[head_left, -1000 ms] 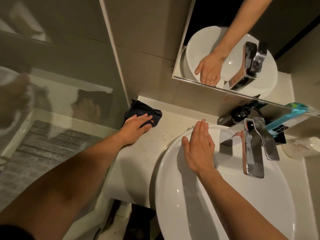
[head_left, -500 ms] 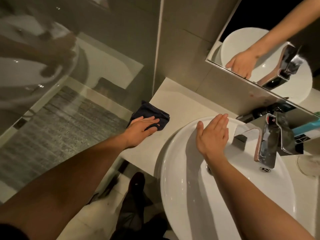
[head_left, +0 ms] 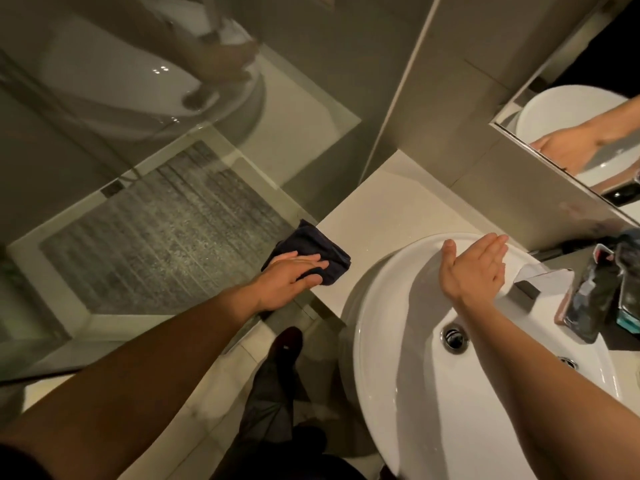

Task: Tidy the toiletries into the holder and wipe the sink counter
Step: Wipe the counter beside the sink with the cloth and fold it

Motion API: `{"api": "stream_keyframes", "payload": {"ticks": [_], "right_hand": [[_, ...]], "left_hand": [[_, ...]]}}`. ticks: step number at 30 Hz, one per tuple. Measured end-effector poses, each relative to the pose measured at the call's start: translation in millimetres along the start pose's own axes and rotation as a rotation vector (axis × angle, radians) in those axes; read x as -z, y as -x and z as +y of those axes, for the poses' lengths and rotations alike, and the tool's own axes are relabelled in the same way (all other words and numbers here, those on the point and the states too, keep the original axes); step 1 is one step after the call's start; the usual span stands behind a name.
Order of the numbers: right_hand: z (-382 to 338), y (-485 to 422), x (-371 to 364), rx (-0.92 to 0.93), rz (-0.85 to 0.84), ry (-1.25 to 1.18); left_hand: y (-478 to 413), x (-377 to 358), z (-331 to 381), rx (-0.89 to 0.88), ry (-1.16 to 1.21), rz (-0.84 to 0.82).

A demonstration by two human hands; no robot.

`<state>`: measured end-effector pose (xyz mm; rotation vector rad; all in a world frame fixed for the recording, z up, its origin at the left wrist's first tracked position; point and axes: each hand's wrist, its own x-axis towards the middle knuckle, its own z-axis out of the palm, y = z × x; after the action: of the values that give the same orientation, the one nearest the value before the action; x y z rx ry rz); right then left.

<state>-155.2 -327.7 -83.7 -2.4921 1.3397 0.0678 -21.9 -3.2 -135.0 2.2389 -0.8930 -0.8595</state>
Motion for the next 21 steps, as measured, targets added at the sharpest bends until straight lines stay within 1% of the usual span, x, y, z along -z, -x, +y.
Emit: {"api": "stream_keyframes", "payload": {"ticks": [3,6,7,10,12,16,21], "right_hand": [[0,-1,1,-0.009,0.001,0.001],[-1,-1,0,-0.011,-0.002,0.001],[0,-1,0,-0.012,-0.001,0.002],[-1,0,0,-0.020,0.005,-0.001],[-1,0,0,-0.016,0.006,-0.003],[1,1,1,-0.005,-0.011,-0.008],[-1,0,3,-0.027,-0.016,0.011]], "left_hand": [[24,1,0,0.052,0.026,0.006],[41,13,11,0.048,-0.057,-0.008],[46,19,14,0.058,-0.028,0.003],[53,40,22,0.154,0.261,0.047],[53,54,26,0.168,0.385,0.048],[41,77,47,0.151,0.493,0.078],[-5,93,77,0.134,0.549,0.148]]}}
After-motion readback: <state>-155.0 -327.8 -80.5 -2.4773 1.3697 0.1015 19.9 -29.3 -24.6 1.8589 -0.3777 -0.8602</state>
